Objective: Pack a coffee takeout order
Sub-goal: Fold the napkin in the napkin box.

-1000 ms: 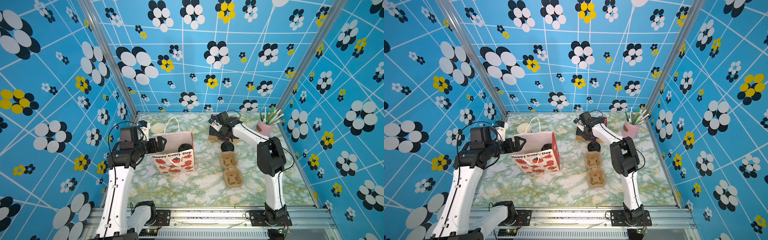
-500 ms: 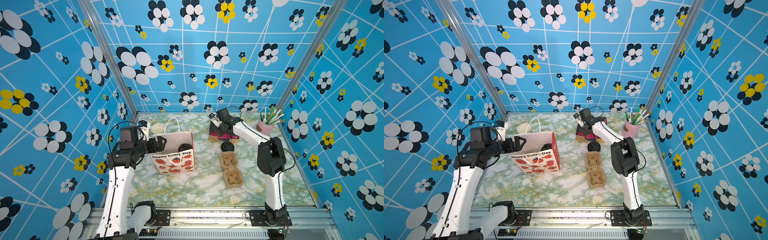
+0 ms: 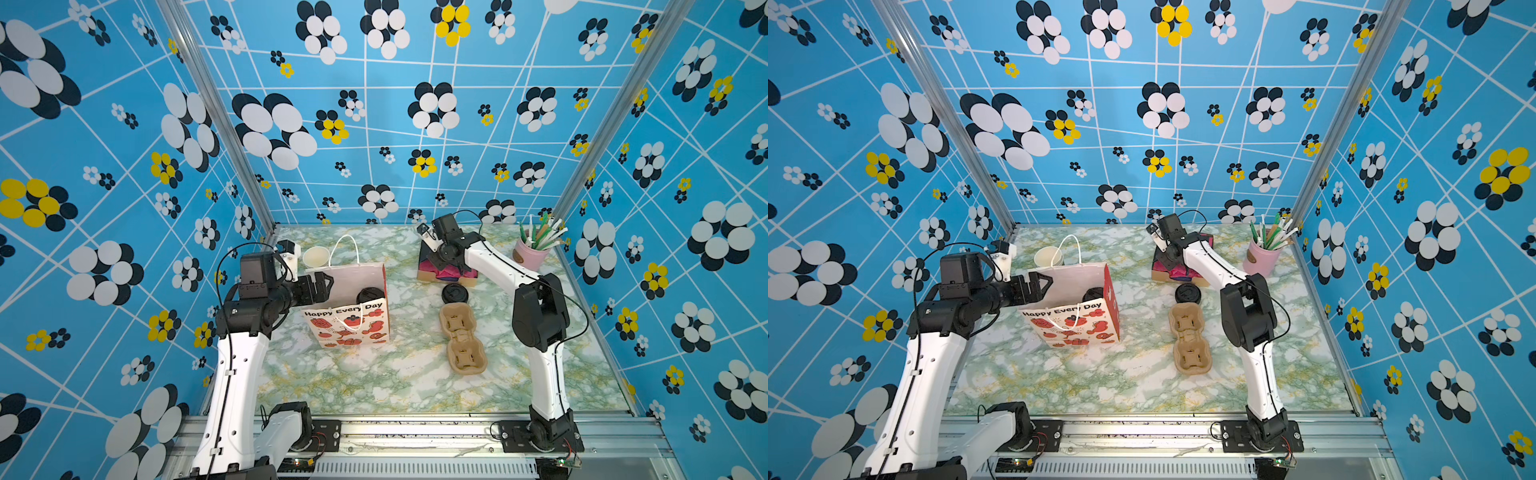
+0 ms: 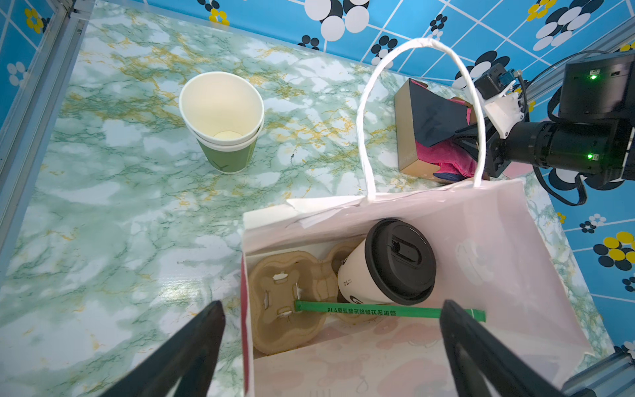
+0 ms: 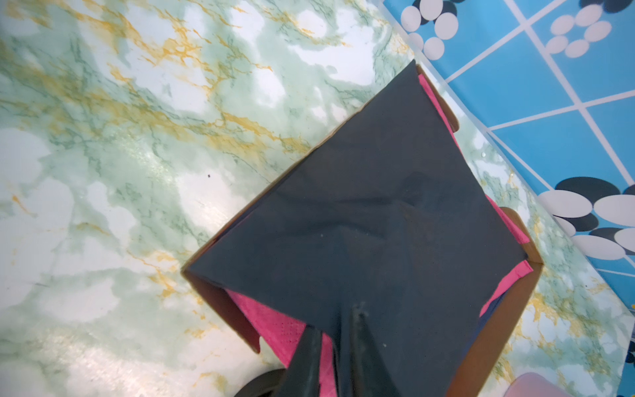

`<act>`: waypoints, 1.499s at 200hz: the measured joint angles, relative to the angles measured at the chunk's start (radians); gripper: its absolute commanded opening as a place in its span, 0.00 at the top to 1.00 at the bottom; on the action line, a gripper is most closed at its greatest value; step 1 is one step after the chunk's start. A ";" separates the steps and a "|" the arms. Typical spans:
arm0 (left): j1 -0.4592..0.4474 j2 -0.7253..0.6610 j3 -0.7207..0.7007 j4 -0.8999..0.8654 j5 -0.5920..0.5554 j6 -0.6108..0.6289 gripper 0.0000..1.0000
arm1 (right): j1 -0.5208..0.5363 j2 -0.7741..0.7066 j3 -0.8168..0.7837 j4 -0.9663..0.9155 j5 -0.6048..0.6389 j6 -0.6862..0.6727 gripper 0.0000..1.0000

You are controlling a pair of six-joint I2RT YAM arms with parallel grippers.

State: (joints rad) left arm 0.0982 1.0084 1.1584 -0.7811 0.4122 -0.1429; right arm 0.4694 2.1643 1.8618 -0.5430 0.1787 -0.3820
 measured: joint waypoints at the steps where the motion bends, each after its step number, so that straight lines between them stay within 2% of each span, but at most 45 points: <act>1: 0.000 0.000 0.000 0.000 0.000 0.000 0.01 | 0.000 0.002 0.000 0.000 0.000 0.003 0.92; 18: 0.000 0.000 0.000 0.000 0.000 0.000 0.01 | 0.000 0.018 0.003 0.000 0.005 -0.001 1.00; 77: 0.000 0.000 0.000 0.000 0.000 0.000 0.01 | 0.000 0.024 0.002 0.002 0.009 0.010 1.00; 130: 0.000 0.000 0.000 0.000 0.000 0.000 0.01 | 0.000 -0.080 -0.023 0.010 -0.030 0.042 1.00; 198: 0.000 -0.002 0.000 0.000 0.000 -0.005 0.01 | 0.000 -0.158 -0.040 -0.010 -0.171 0.135 1.00; 225: 0.000 -0.006 0.000 0.000 0.000 -0.007 0.01 | 0.000 -0.161 -0.051 -0.030 -0.216 0.166 1.00; 264: 0.000 -0.006 -0.001 0.000 0.000 -0.007 0.01 | -0.008 -0.138 0.004 -0.068 -0.219 0.196 1.00; 300: 0.000 -0.006 -0.006 0.000 0.000 -0.007 0.01 | -0.062 -0.086 0.058 -0.072 -0.217 0.226 1.00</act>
State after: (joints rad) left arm 0.0982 1.0019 1.1519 -0.7811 0.4122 -0.1497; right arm 0.4072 2.0781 1.9198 -0.6155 -0.0387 -0.1558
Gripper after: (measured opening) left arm 0.990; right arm 0.048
